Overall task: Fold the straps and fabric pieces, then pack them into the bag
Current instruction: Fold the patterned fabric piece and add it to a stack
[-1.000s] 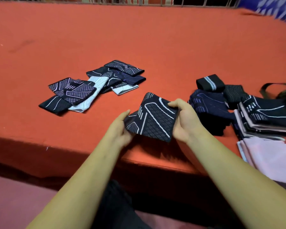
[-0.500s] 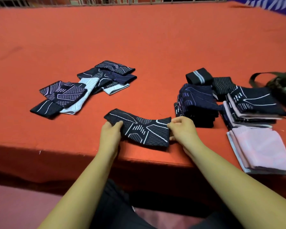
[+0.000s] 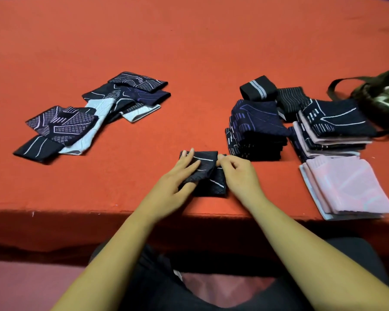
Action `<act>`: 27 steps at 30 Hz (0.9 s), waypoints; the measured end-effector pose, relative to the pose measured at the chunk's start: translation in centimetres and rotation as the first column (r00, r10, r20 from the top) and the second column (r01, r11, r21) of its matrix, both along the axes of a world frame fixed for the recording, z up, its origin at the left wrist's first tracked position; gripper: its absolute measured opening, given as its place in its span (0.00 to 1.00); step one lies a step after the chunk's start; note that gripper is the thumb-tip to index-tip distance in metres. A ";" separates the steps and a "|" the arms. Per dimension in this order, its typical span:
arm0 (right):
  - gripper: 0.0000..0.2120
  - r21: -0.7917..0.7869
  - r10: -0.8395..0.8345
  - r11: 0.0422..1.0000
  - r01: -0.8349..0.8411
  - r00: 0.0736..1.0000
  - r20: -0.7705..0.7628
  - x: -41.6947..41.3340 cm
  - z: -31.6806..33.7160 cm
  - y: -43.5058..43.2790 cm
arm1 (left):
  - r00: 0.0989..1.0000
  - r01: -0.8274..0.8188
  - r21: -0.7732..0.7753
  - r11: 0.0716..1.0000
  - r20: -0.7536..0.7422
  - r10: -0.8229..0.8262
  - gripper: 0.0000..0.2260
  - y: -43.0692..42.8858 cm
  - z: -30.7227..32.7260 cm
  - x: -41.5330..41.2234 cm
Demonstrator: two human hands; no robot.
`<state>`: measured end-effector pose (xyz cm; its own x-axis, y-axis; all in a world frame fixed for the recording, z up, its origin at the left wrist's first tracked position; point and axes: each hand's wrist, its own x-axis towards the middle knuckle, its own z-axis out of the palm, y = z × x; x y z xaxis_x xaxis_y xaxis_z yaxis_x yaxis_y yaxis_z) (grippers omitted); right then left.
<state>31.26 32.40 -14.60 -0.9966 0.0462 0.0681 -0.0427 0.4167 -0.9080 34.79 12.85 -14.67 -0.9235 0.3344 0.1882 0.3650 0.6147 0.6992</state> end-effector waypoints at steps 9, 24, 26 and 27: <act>0.09 -0.016 0.015 1.000 -0.015 1.000 0.026 0.0 0.4 0.0 | 1.000 0.002 0.093 0.996 -0.028 0.001 0.20 1.0 -0.7 0.0; 0.12 -0.398 0.160 0.902 -0.169 0.986 -0.056 2.3 1.8 1.0 | 0.913 -0.393 0.561 0.729 0.333 0.236 0.17 2.1 0.9 -0.5; 0.14 -0.441 0.174 0.879 -0.182 0.983 -0.059 2.9 2.5 1.3 | 0.905 -0.405 0.640 0.653 0.380 0.189 0.11 3.0 1.6 -0.1; 0.14 -0.464 0.172 0.869 -0.174 0.984 -0.046 3.1 2.7 1.5 | 0.907 -0.401 0.672 0.622 0.387 0.167 0.09 3.5 1.8 0.1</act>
